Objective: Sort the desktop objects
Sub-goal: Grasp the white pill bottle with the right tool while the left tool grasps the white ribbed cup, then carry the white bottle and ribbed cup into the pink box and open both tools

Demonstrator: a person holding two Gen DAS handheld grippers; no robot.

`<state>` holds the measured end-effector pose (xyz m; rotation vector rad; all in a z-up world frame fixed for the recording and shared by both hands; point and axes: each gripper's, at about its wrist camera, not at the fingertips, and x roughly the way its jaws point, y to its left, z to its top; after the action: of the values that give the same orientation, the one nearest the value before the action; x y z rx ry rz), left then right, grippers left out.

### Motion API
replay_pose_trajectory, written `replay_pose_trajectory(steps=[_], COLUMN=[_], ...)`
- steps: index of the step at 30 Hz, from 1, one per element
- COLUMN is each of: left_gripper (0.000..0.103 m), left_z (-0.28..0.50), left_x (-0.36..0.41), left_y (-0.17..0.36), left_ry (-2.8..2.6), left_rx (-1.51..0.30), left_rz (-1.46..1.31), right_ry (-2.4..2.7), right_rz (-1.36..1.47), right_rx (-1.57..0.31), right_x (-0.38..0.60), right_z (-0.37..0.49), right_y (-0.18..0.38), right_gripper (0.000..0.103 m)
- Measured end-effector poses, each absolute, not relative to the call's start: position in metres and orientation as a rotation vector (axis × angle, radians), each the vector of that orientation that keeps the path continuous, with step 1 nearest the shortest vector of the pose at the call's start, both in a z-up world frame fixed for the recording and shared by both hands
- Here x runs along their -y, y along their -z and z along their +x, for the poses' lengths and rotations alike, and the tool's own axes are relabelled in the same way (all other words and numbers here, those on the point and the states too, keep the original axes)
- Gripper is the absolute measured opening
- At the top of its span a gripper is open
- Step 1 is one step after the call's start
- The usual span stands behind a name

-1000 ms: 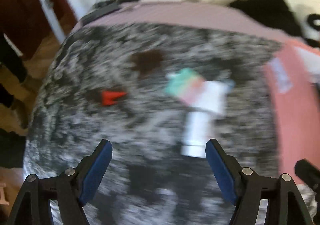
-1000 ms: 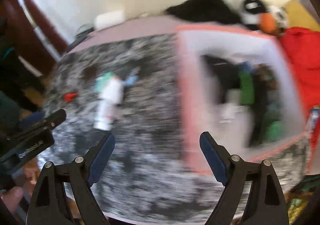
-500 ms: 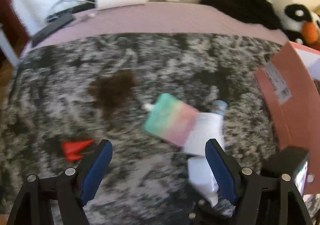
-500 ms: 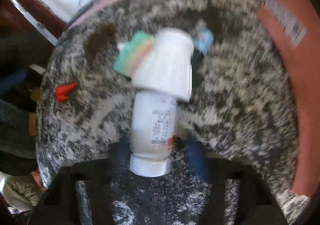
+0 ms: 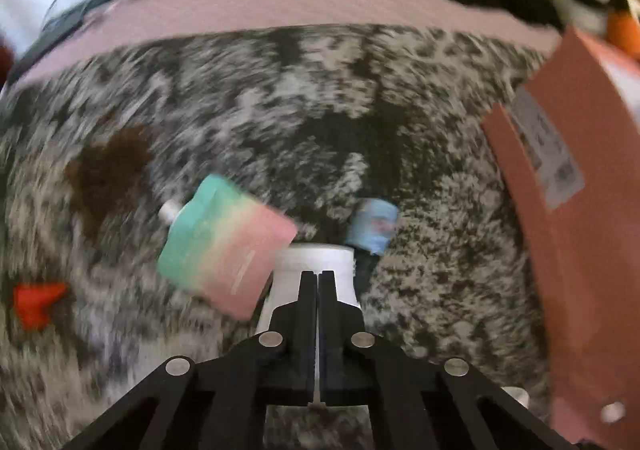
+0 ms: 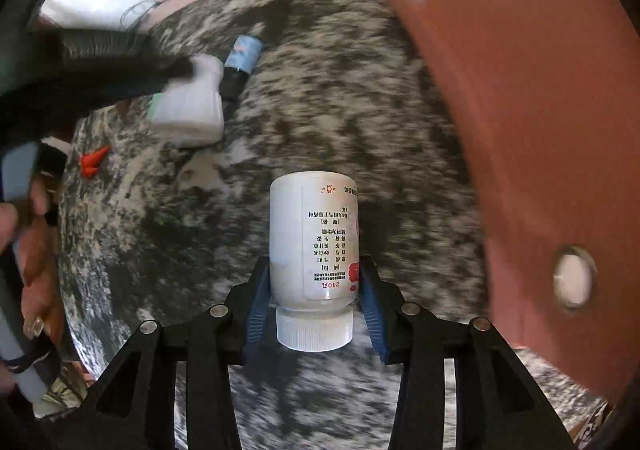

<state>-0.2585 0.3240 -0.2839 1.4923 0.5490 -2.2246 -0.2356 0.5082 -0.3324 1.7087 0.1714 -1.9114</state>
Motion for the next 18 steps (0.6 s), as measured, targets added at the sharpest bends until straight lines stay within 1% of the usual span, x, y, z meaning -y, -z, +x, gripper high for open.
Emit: replay_pose_trajectory(steps=[5,8,10,11,12,14,16,18], left_gripper=[0.0,0.0,0.0,0.01,0.036,0.068,0.069,0.069], left_z=[-0.212,-0.193,-0.199,-0.206,-0.217,-0.247,-0.272,-0.295], left_x=[-0.335,-0.342,-0.344,-0.344,-0.344,-0.345,-0.345,-0.343], left_y=[0.242,0.226,0.227,0.229,0.231,0.239,0.249,0.272], left_ry=[2.165,2.147,2.158,2.172,2.193,2.248,2.275,2.255], left_rx=[-0.585,-0.6,-0.606,-0.597,-0.579,-0.51,-0.44,-0.379], left_rz=[1.481,1.469,1.498,1.516,1.531,1.552,1.572,1.643], right_ry=[1.902,1.89,1.882,1.879,1.876,1.872,1.868,1.864], right_rz=[1.698,1.684,1.672,1.667,1.663,1.659,1.661,1.663], right_rx=[-0.143,-0.138,-0.146,-0.152,-0.159,-0.168,-0.169,-0.17], right_x=[-0.53,-0.548,-0.563,-0.569,-0.574,-0.582,-0.589,-0.596], right_z=[-0.234,-0.222,-0.21,-0.206,-0.202,-0.196,-0.194,-0.192], right_y=[0.305,0.274,0.252,0.245,0.238,0.23,0.229,0.228], right_gripper=[0.045,0.045,0.045,0.045,0.045,0.045,0.045,0.045])
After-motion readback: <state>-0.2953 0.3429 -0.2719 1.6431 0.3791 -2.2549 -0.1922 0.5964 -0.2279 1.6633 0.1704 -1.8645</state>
